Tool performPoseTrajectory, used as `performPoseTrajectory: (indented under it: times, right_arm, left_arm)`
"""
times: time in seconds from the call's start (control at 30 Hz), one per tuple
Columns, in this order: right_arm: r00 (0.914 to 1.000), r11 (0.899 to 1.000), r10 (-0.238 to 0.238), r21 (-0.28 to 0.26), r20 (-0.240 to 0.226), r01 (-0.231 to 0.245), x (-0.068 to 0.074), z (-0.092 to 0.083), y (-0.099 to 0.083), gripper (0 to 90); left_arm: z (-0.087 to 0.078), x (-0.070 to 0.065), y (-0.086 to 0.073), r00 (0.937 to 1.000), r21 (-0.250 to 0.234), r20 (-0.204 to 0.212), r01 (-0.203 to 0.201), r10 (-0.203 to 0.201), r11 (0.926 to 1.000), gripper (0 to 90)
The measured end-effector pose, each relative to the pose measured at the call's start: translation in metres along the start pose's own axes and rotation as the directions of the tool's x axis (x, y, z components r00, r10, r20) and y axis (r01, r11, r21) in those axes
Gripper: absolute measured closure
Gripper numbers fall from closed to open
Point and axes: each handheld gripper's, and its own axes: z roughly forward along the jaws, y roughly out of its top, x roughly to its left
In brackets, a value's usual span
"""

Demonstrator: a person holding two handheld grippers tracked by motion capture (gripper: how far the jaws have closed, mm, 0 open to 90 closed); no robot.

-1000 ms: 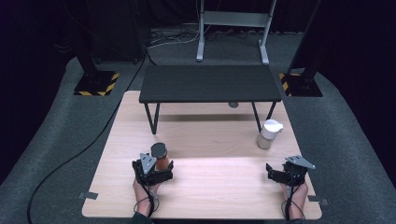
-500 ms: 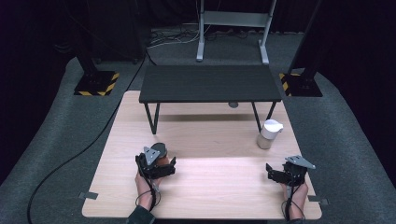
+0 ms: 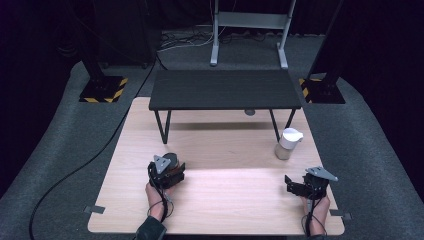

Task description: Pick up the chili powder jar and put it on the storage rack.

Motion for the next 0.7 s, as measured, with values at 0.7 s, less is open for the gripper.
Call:
performPoseTrajectory:
  times: [0.7]
  right_arm:
    - [1.0,1.0,0.002,-0.003,-0.008,-0.002,-0.001,0.0,0.0,0.0]
  left_arm:
    - [-0.009,0.005,0.014,0.9991,0.001,0.033,-0.025,0.025,0.9997,31.2]
